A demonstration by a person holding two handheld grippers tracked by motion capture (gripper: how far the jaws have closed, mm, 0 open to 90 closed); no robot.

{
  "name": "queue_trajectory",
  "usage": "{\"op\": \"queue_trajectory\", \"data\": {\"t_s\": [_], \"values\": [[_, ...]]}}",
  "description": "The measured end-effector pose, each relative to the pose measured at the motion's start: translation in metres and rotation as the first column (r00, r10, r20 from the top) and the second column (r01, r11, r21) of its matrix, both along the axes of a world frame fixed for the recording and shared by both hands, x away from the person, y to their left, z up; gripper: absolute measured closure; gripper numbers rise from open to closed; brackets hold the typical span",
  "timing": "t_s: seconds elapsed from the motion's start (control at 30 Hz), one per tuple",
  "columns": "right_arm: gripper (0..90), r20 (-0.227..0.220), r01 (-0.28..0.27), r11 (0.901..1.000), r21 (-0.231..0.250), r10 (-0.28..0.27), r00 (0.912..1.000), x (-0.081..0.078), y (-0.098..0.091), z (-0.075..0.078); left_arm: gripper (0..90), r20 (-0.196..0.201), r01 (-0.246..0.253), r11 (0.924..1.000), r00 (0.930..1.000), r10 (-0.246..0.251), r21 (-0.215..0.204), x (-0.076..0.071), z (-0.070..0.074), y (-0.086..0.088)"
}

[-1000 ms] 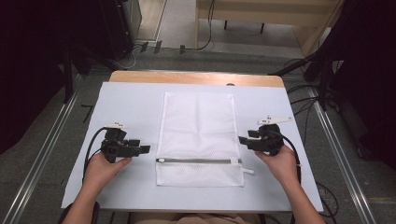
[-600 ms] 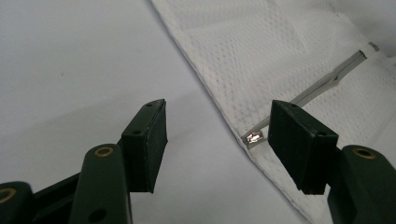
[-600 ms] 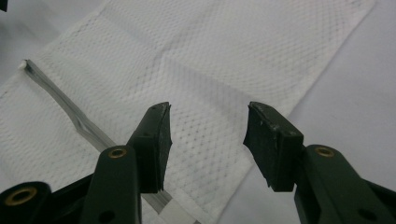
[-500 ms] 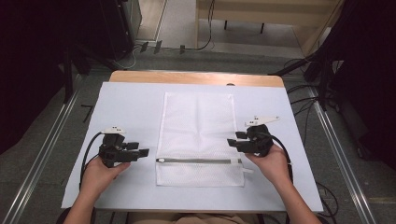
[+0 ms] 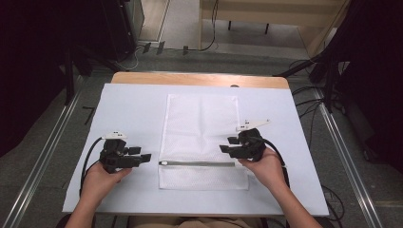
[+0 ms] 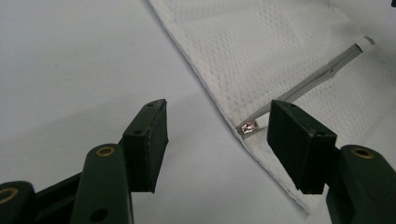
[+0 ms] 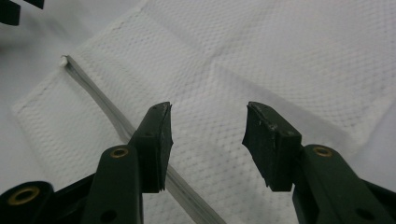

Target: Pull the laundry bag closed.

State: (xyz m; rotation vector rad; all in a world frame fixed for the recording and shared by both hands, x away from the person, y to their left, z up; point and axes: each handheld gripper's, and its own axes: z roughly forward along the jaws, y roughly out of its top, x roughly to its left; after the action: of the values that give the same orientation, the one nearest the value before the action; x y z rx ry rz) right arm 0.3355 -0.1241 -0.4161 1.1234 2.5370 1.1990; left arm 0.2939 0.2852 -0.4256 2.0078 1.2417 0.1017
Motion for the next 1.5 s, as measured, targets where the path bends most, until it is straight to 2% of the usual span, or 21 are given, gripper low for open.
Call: {"op": "queue_trajectory", "data": {"t_s": [0.13, 0.27, 0.6, 0.83, 1.07, 1.5], "values": [[52.7, 0.014, -0.021, 0.9997, 0.014, 0.021, 0.9997, -0.002, 0.008, 0.004, 38.7, -0.001, -0.001, 1.0, 1.0, 0.001, -0.002, 0.0, 0.0, 0.0], [54.2, 0.008, -0.029, 0.9994, 0.02, 0.029, 0.9995, -0.001, 0.013, 0.005, 38.8, 0.001, 0.004, 1.0, 1.0, -0.004, 0.001, -0.001, 0.0, 0.0], [56.1, 0.016, -0.07, 0.9974, 0.014, 0.07, 0.9974, 0.001, 0.034, 0.004, 39.0, 0.005, 0.01, 1.0, 0.9999, -0.01, 0.001, -0.003, -0.001, -0.002], [58.0, 0.005, -0.088, 0.9961, 0.005, 0.088, 0.9961, 0.0, 0.047, 0.001, 39.4, 0.0, 0.027, 0.9996, 0.9996, -0.027, 0.004, -0.003, -0.002, -0.004], [60.3, -0.008, -0.132, 0.9913, 0.009, 0.132, 0.9913, -0.003, 0.068, -0.001, 39.5, 0.001, 0.018, 0.9998, 0.9998, -0.018, 0.005, -0.003, -0.002, -0.002], [64.6, -0.022, -0.173, 0.9847, 0.017, 0.174, 0.9846, -0.007, 0.089, -0.005, 39.8, 0.019, 0.014, 0.9999, 0.9997, -0.014, 0.007, -0.001, -0.003, -0.002]]}}
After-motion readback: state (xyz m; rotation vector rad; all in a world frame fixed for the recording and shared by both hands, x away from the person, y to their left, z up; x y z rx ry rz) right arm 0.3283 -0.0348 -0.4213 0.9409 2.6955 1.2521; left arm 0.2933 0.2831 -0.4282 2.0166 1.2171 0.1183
